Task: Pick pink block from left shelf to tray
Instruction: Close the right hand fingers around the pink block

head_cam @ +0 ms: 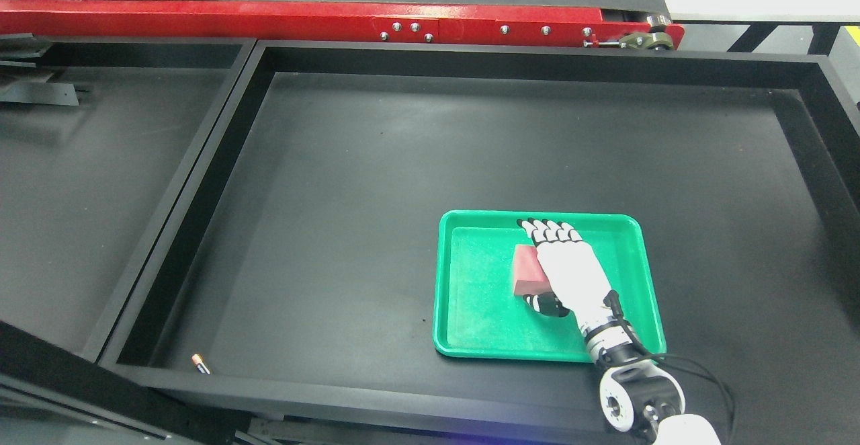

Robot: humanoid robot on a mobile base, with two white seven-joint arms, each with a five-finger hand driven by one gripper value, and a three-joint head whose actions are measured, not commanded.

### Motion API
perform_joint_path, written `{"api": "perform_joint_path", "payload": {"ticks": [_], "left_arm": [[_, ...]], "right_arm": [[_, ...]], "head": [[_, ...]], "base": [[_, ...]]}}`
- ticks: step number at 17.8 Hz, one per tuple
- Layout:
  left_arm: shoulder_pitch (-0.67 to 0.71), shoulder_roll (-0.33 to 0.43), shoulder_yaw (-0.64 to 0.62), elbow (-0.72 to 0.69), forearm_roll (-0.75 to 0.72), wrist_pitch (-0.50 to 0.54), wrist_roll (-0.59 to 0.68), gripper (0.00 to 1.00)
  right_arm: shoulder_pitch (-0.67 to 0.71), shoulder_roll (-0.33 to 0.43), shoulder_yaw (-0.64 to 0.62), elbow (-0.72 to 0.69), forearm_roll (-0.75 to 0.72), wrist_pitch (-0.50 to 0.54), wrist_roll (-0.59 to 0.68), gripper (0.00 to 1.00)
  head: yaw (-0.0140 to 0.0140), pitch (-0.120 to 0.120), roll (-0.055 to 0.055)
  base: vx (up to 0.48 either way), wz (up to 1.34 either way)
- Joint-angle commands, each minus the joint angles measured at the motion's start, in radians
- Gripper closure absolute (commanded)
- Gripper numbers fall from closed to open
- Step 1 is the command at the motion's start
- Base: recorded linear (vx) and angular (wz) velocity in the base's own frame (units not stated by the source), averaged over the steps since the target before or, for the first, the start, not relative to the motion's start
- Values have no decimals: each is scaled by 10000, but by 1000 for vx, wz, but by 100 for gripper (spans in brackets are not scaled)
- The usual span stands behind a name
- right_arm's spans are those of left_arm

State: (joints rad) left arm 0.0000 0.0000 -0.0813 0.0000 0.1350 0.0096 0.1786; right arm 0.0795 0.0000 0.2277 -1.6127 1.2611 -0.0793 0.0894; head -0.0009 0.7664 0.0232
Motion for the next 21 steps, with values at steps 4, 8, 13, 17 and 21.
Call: {"api": "perform_joint_path", "payload": {"ticks": [4,8,13,17,21], "left_arm": [[-291,175,0,-174,0,-4,9,0],[-291,175,0,-174,0,-4,9,0],[-306,175,0,-174,0,-4,9,0],[-291,175,0,-174,0,-4,9,0],[-291,175,0,-174,0,-4,9,0]], "right_arm": [[-212,-307,-7,434,-2,-5,731,1],[-212,-338,-7,511,13,-5,885,1],[-242,-338,-37,772,13,26,1130,2],[-334,-338,-129,787,28,26,1115,27],[-426,-338,-206,818,29,26,1008,65]], "head": [[0,0,0],[0,0,0],[0,0,0],[0,0,0],[0,0,0]], "base": [[47,-2],[0,0],[0,0],[0,0],[0,0]]}}
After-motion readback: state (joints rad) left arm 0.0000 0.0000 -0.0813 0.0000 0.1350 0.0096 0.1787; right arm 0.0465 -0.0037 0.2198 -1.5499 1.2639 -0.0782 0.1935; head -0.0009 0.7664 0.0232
